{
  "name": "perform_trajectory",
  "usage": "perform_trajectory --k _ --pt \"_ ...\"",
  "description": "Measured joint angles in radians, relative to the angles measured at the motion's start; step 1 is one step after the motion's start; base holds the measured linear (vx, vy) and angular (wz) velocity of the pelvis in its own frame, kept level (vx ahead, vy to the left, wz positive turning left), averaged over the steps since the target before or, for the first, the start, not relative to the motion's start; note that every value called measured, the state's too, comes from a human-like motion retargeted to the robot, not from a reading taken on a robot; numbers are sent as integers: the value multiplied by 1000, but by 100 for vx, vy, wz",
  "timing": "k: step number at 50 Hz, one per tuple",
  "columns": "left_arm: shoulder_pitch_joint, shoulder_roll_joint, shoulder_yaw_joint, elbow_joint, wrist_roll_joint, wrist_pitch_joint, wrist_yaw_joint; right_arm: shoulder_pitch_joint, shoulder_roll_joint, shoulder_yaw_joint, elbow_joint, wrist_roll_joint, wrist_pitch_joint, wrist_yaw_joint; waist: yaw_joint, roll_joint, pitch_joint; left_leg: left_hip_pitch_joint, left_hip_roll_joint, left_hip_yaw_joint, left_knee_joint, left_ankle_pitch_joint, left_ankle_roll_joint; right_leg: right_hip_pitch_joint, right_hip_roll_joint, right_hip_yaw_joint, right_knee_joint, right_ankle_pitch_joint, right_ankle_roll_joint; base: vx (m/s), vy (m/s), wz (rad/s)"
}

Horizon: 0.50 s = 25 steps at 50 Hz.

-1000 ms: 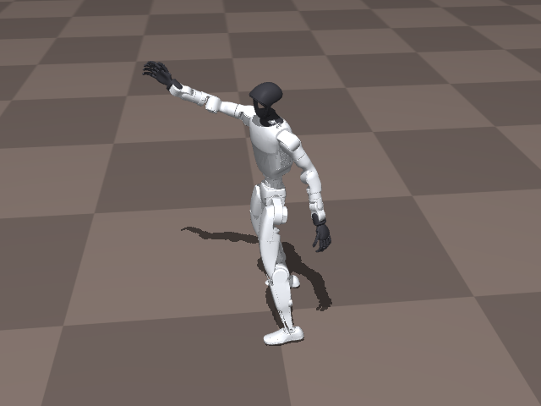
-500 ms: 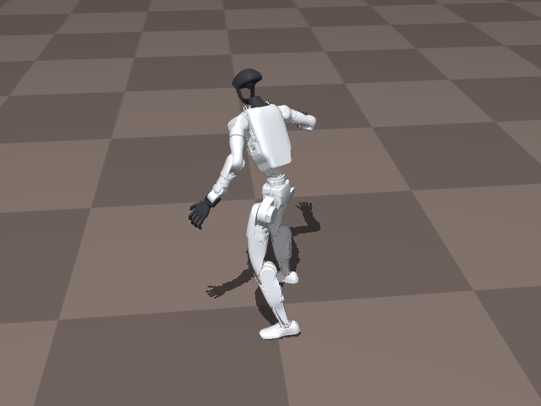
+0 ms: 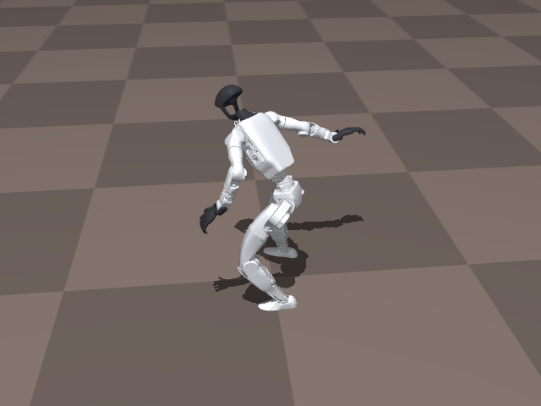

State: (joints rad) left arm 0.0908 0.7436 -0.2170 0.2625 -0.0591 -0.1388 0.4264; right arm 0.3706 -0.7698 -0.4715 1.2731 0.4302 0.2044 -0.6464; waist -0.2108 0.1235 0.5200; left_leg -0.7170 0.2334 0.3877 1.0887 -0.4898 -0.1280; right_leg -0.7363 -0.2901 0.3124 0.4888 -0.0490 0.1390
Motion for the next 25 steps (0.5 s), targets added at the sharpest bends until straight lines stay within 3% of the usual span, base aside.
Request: perform_trajectory --k 5,8,12,16,18,20,22,23,24,25 --pt "-34 74 -21 -76 128 -30 -21 -59 -92 48 -19 -283 -4 3 229 -21 0 165 -46 -149 -5 6 -78 265 -69 -202 110 -104 31 21 -7 181" --pt "-139 138 -78 -32 120 -40 -41 -176 -289 188 -51 -446 26 26 360 -71 -9 300 -128 -217 -158 33 -94 484 -119 -323 -39 -54 66 14 -10 170" --pt "-263 168 -164 107 173 -40 -59 -470 -632 413 -145 -724 13 59 539 -129 -90 387 -155 -272 -303 93 -129 646 -117 -451 -188 42 123 15 -14 104" --pt "-396 145 -223 255 152 -31 -83 -870 -945 689 -447 -993 -52 78 739 -198 -160 390 -152 -293 -418 157 -134 672 -81 -520 -288 131 123 8 -13 46" --pt "-426 137 -219 304 122 -40 -111 -1011 -1039 719 -674 -1075 -116 48 830 -257 -193 351 -150 -288 -414 178 -134 639 -82 -539 -276 142 123 10 -6 34" --pt "-472 151 -237 326 23 -37 -125 -1067 -1120 671 -911 -1094 -113 -4 920 -322 -166 405 -173 -310 -521 201 -134 685 -88 -564 -338 167 123 13 -15 46" --pt "-483 91 -201 345 -60 -38 -164 -603 -1347 71 -1081 -1046 -99 -33 965 -304 -129 438 -184 -325 -563 217 -134 720 -97 -592 -354 170 123 12 -13 51" --pt "-407 74 -128 349 -82 -39 -184 -150 -1448 -443 -1078 -1069 -90 -51 934 -314 -153 446 -189 -335 -579 223 -134 735 -99 -610 -363 172 123 11 -9 51" --pt "-369 78 -101 345 -96 -40 -205 26 -1482 -676 -1123 -1093 -86 -67 938 -337 -166 450 -194 -343 -593 228 -133 742 -101 -626 -370 175 123 11 -8 50" --pt "-350 92 -97 338 -107 -40 -226 64 -1482 -767 -1191 -1118 -84 -83 959 -368 -173 450 -198 -351 -607 234 -132 746 -103 -642 -377 177 123 10 -7 46"
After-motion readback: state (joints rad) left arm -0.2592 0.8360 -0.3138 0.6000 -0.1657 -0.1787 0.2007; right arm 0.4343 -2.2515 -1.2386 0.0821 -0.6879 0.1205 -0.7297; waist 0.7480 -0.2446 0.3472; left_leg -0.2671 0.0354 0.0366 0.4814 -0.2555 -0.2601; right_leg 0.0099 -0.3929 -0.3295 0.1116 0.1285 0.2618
